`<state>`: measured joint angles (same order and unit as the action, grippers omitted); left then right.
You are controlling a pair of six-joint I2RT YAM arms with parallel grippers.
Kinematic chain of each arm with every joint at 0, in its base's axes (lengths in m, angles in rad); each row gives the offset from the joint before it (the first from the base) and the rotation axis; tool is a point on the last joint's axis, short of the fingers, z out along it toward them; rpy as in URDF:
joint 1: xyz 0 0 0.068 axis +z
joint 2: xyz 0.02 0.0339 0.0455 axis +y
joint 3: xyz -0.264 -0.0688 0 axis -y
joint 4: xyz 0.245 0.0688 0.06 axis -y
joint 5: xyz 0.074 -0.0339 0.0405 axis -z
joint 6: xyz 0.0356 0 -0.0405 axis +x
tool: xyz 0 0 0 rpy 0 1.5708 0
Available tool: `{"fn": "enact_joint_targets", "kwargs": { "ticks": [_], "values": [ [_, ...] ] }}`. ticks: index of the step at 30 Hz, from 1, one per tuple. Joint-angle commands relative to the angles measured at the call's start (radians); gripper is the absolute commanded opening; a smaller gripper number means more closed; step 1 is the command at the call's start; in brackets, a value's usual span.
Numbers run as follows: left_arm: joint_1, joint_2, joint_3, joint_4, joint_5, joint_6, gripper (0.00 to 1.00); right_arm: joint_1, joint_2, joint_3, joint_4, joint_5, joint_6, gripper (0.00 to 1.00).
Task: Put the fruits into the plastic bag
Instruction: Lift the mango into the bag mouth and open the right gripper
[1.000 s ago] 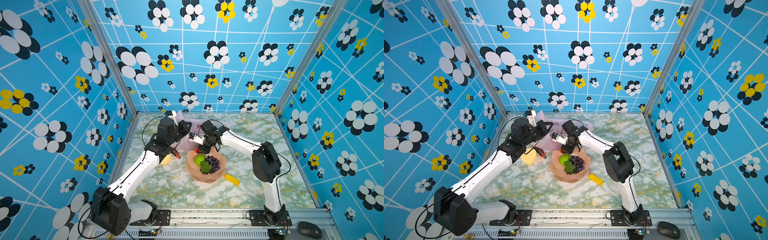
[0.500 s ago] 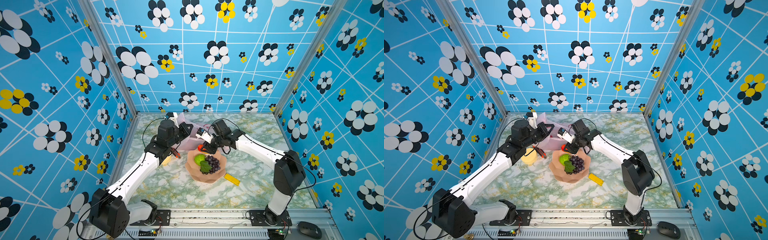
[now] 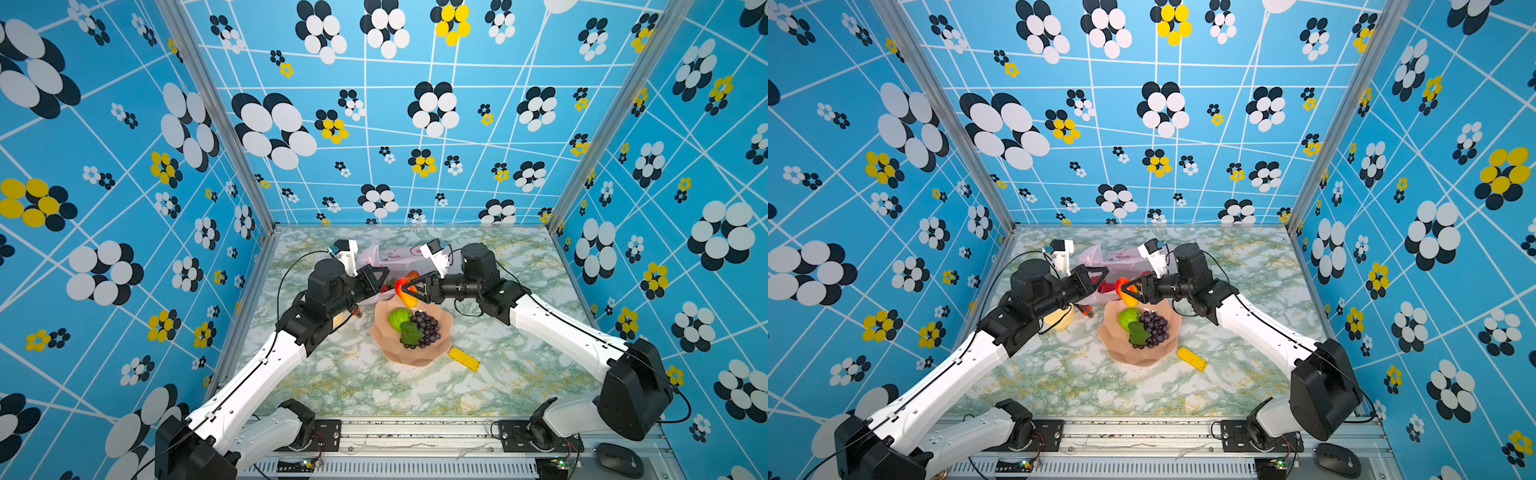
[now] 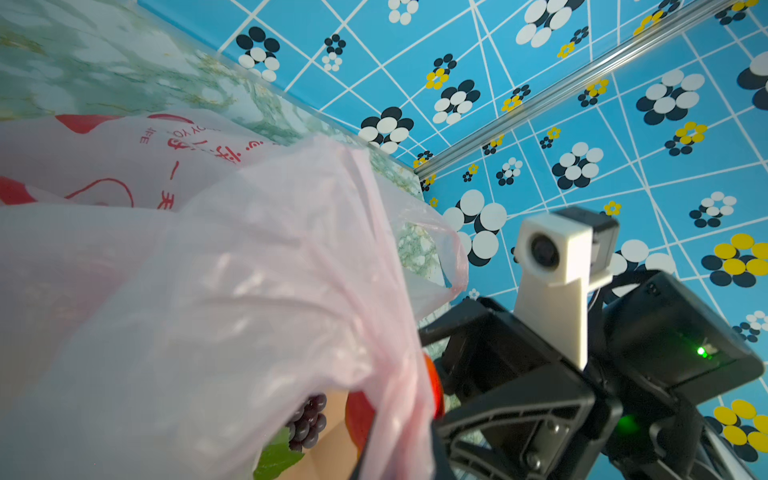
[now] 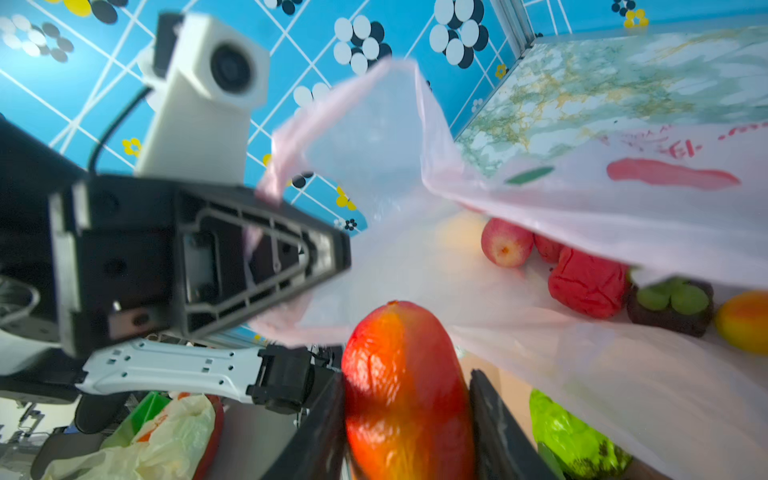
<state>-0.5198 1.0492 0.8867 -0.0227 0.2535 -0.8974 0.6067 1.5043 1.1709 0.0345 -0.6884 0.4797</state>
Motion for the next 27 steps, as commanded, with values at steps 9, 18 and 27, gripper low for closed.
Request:
{"fn": "enact_joint_targets", "kwargs": {
  "ticks": [9, 18, 27],
  "values": [
    [-0.039, -0.036, -0.07, 0.016, -0.042, 0.012, 0.0, -0.036, 0.361, 0.299, -0.125, -0.114, 0.203, 0.45],
    [-0.043, -0.063, -0.101, 0.026, -0.079, -0.004, 0.0, -0.031, 0.377, 0.234, -0.116, -0.039, 0.197, 0.45],
    [-0.05, -0.085, -0.126, 0.03, -0.088, -0.014, 0.0, -0.021, 0.407, 0.28, -0.031, -0.024, 0.262, 0.99]
  ]
}}
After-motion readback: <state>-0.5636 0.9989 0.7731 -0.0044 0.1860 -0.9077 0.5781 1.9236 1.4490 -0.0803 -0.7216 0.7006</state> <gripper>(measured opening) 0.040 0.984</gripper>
